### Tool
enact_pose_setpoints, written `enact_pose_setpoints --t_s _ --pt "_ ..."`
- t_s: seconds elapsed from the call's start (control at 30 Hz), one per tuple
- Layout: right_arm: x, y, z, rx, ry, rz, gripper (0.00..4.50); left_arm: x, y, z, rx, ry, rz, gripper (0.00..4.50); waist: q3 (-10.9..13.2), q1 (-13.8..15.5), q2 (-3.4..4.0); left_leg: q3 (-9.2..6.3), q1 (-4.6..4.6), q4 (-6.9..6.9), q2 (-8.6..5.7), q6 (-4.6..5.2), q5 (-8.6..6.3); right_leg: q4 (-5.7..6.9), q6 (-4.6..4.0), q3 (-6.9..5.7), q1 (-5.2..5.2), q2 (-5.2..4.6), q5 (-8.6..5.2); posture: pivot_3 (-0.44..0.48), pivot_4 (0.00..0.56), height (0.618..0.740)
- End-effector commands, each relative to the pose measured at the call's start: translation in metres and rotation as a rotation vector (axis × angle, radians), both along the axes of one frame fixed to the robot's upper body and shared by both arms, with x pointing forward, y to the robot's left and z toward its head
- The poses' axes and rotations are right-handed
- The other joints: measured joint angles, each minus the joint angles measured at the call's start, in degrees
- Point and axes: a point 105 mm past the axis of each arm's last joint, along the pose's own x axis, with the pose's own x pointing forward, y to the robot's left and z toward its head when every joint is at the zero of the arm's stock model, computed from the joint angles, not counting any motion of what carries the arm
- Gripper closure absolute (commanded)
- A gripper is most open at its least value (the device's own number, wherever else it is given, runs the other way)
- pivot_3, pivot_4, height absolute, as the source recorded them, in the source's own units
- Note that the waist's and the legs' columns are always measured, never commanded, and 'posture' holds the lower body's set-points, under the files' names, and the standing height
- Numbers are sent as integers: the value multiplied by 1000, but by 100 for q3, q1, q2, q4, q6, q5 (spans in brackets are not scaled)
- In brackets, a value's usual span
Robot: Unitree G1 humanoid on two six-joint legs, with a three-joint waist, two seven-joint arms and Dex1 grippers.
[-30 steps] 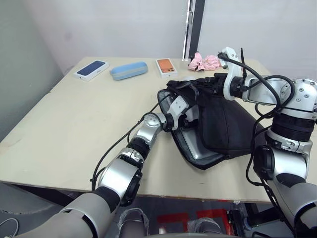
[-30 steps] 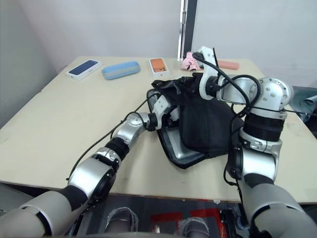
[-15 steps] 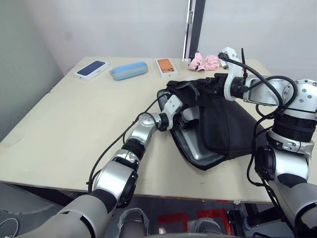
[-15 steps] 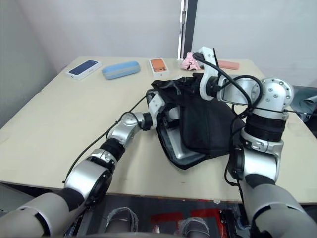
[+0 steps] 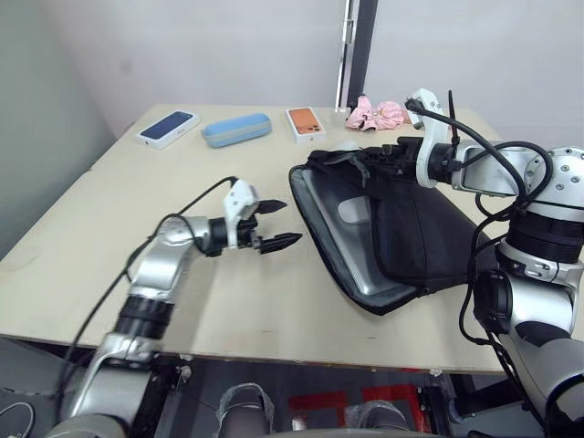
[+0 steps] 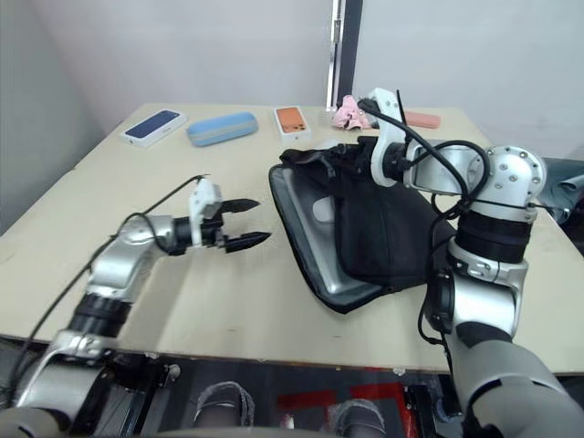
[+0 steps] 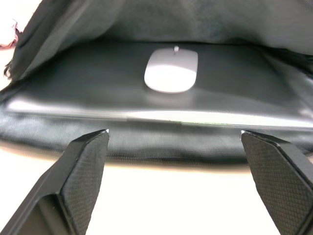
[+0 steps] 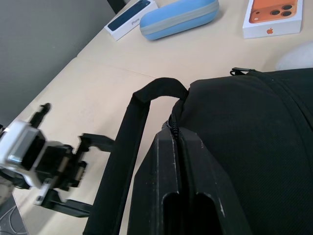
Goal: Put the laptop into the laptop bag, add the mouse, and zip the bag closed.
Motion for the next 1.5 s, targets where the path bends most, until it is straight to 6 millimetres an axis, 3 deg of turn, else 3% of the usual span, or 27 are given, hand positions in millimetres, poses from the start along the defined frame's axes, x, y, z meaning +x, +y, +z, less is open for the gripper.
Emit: enact_pose_setpoints --t_s 0.03,0.2,0.43,0.63,0.97,1.07,1.1,1.23,1.5 --pt "-6 1 1 -8 -21 36 4500 -17 18 21 -11 3 -9 14 0 -1 0 0 0 -1 1 -1 0 -1 0 -1 1 1 -1 0 150 740" --pt "-6 18 -29 -75 -49 81 4500 -47 56 48 15 43 -26 14 1 -18 1 -2 2 -4 4 -5 0 -4 1 -4 2 4 -1 0 150 740" --pt "-3 20 -60 -82 17 126 4500 -56 88 90 0 -2 27 14 1 -27 2 -1 6 0 2 -7 -1 0 3 2 3 3 -1 0 150 740" --pt "-5 24 -70 -64 30 192 4500 -58 102 90 63 18 57 14 1 -62 2 -1 3 -3 2 -7 -1 -6 2 -1 2 4 -2 0 150 740" --pt "-15 29 -77 -67 27 286 1192 -51 119 92 86 8 97 0 0 -95 0 -2 6 0 3 -5 -1 1 1 0 3 4 -2 0 150 740" --pt "-28 15 -54 -44 -47 323 115 -55 130 90 115 45 97 0 0 -90 0 -2 4 0 3 -5 -1 -1 0 0 3 4 -2 0 150 740" --pt "-30 8 -48 -54 -69 317 25 -54 134 91 113 51 106 0 0 -78 0 -1 3 0 3 -4 -1 -3 0 1 1 4 -2 0 150 740" --pt "-39 -22 -41 -111 -95 275 25 -46 147 104 26 51 156 0 -2 -26 -5 -4 7 -1 4 2 -5 -3 -1 -2 8 4 -3 0 150 740" --pt "-99 -85 -39 -280 -116 260 25 -39 169 107 -48 133 219 0 -3 77 -7 2 17 1 6 29 -21 -7 -2 5 15 5 -4 0 150 740"
